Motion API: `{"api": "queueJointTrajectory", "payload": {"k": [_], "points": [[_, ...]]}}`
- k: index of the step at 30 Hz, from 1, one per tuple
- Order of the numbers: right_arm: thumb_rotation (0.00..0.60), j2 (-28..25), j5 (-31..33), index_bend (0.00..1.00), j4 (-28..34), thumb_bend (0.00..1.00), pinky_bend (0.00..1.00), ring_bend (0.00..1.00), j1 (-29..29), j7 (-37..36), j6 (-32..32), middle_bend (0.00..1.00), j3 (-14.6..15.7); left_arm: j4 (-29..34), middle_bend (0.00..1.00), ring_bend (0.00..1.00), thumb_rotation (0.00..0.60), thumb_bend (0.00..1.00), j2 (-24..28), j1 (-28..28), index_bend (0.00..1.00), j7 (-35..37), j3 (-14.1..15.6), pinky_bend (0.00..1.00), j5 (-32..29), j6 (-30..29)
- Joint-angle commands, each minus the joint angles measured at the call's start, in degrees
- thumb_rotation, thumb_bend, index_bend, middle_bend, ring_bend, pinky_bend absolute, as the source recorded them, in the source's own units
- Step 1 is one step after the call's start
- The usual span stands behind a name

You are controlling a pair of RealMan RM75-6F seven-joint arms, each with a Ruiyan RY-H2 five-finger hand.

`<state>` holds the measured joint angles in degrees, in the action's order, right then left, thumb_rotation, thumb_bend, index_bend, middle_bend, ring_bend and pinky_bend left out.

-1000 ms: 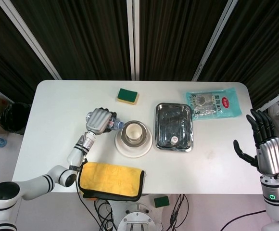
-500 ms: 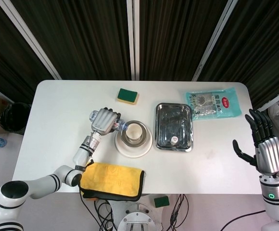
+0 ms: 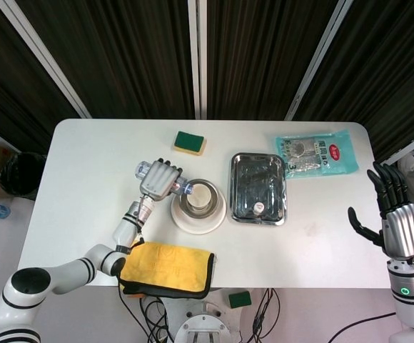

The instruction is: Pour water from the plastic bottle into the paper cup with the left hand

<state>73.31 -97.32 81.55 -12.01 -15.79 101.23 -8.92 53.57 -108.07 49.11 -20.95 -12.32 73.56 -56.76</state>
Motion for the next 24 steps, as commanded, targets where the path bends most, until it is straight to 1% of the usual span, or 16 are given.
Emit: {"api": "queueJointTrajectory", "payload": {"k": [1,24], "points": [[0.6,0.03,0.01,0.0,-0.06,0.38,0.0,0.0,-0.03,-0.05,-0.04,0.0,0.0,-0.05,0.74,0.51,0.6,0.54,-0.09,0.05,0.7,0.03,-0.09,0.53,-0.14,0.07],[0.6,0.06,-0.03,0.0,-0.06,0.39,0.0,0.0,-0.07,0.04,-0.12,0.0,0.07,0.15,0.74,0.51,0.6,0.54,0.23,0.19,0.7,-0.96,-0.13,0.52,0.31,-1.3]]}}
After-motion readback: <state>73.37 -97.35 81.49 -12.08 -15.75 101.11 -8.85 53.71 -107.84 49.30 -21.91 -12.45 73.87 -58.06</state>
